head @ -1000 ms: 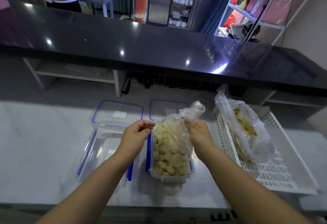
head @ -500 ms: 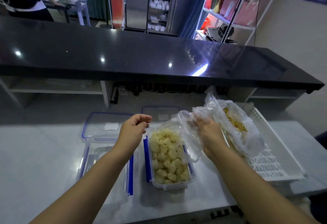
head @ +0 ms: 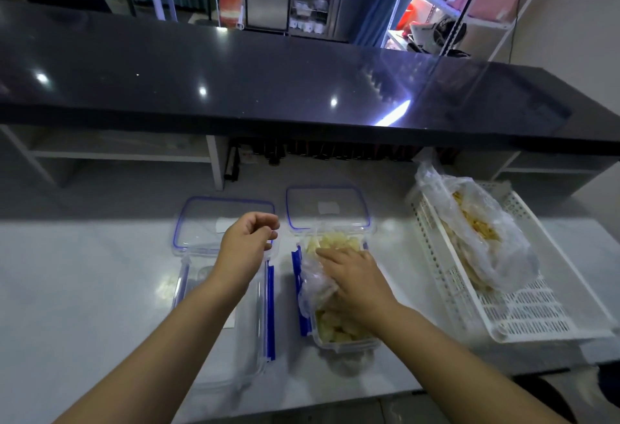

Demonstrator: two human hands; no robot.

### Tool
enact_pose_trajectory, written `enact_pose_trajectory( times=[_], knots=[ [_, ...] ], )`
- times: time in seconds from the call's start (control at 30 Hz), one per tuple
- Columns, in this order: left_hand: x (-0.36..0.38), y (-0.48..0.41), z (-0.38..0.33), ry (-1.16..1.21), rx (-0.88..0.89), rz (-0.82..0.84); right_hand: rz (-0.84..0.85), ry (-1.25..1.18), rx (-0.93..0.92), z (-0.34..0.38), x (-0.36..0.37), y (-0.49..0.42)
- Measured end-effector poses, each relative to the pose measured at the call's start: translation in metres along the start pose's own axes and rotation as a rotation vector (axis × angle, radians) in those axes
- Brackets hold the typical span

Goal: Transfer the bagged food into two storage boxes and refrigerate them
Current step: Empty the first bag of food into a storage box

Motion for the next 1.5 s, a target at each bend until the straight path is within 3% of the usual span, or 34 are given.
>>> enact_pose_trajectory(
  times=[0.27,0.37,0.5,0.57,0.77,0.9,1.0,1.2,1.4,1.5],
  knots=[
    [-0.005,0.001,0.0,0.011,-0.017,-0.004,-0.003,0.143,-0.095,-0.019,0.005,0.03],
    [-0.002,0.001,-0.002,0.018,-0.019,0.017,-0.027,0.041,-0.079,-0.02,0.001,0.029],
    [-0.001,0.001,-0.007,0.017,-0.013,0.029,-0.267,-0.186,0.006,-0.019,-0.013,0.019],
    [-0.001,0.002,-0.008,0.006,-0.012,0.031,-0.323,-0.187,0.065,-0.018,-0.013,0.011],
    [-0.001,0.005,-0.007,-0.035,-0.025,0.055,-0.146,-0.196,0.24,-0.018,0.011,-0.004],
    [-0.001,0.006,-0.005,-0.053,-0.033,0.071,-0.05,-0.323,0.213,-0.014,0.009,-0.008],
    [0.0,0.005,-0.005,-0.069,-0.022,0.079,-0.103,-0.335,0.187,-0.017,0.002,0.004],
    [0.002,0.003,-0.005,-0.074,-0.012,0.094,0.018,-0.096,-0.133,-0.008,0.013,0.032],
    [0.008,0.001,-0.006,-0.057,-0.007,0.104,-0.152,-0.29,-0.111,-0.018,0.007,0.052],
    [0.016,0.001,-0.008,-0.059,0.003,0.114,-0.178,-0.255,-0.114,-0.023,0.004,0.058]
  ],
)
Point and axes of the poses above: each hand's wrist, its own y-axis away from the middle knuckle, its own x-axis out of the palm, z = x × y, the point moved 1 cm from there along -y, towards the middle knuckle, and after that the axes turned 12 degrees about x, right-handed, at the moved point
